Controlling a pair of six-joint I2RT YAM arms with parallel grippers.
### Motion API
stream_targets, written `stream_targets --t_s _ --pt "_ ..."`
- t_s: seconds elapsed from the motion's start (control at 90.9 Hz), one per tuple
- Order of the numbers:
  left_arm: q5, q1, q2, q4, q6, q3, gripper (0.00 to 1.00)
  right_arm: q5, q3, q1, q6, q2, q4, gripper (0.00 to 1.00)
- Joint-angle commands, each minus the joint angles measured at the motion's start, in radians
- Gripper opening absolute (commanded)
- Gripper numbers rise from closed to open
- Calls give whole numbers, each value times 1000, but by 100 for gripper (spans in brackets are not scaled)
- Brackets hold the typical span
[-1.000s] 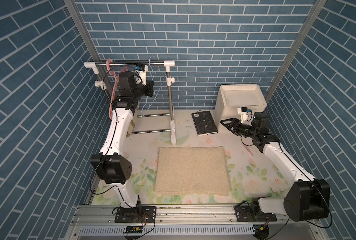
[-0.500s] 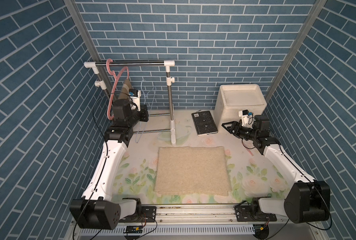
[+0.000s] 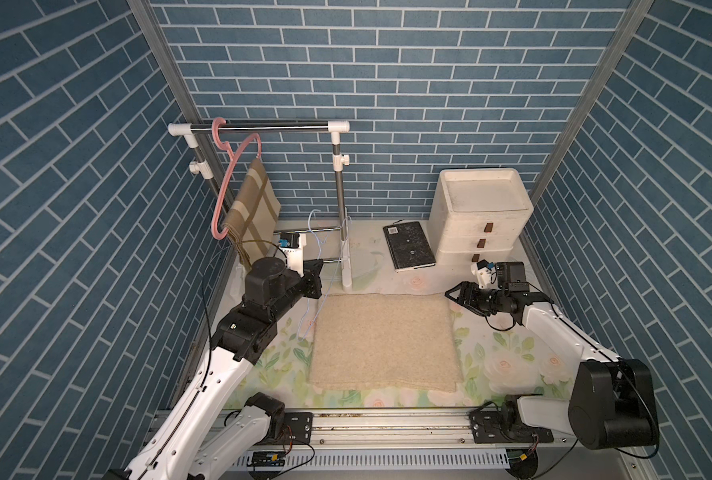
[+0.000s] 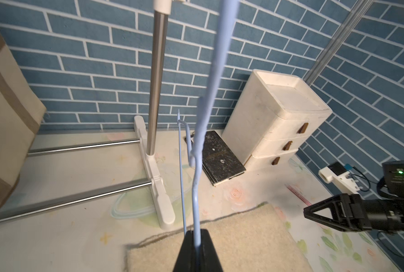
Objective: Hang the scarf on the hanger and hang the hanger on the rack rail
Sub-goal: Pick up the hanger from the clothesline, then hang the scarf on the hanger.
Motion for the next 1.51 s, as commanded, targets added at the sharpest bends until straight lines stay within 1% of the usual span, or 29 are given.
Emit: stream_targets --t_s 0.0,0.099,0.187,0.209,0.22,0.341,0.539,0.682,0.737,0.957,1.078,1.21,1.265,1.364,1.496 --pt "-65 -104 -40 52 -137 -70 0 5 -59 17 -33 -27 -43 67" --pt "-117 -226 -39 102 -178 -134 0 14 -112 36 -22 -30 -28 66" --pt "-200 -343 -19 154 -201 -181 0 23 -141 52 -16 -27 -22 66" --pt "-220 -356 -12 166 -207 -191 0 27 -148 56 -16 -26 -22 66" --pt "-230 -384 -10 174 -210 -197 0 29 -151 59 -15 -25 -23 66" --pt "-303 -474 13 304 -265 -274 0 51 -175 74 -15 -26 -44 66" --pt "-372 -558 75 461 -353 -373 0 74 -205 89 -25 -15 -95 66" --pt "-394 -582 143 575 -402 -438 0 81 -221 97 -33 1 -116 66" --pt "-396 -584 170 597 -406 -440 0 70 -230 102 -30 9 -112 65" --pt "-406 -585 242 596 -430 -446 0 -57 -288 114 37 21 -24 55" --pt "-413 -576 271 599 -442 -452 0 -98 -300 120 66 26 23 46" --pt "-385 -557 307 606 -460 -451 0 -184 -310 126 129 28 110 31" --pt "-367 -553 329 610 -470 -448 0 -225 -316 136 175 21 174 21" --pt "-344 -552 365 613 -484 -435 0 -297 -327 171 313 -3 338 1" --pt "-345 -552 383 617 -501 -429 0 -316 -338 259 585 -28 651 0"
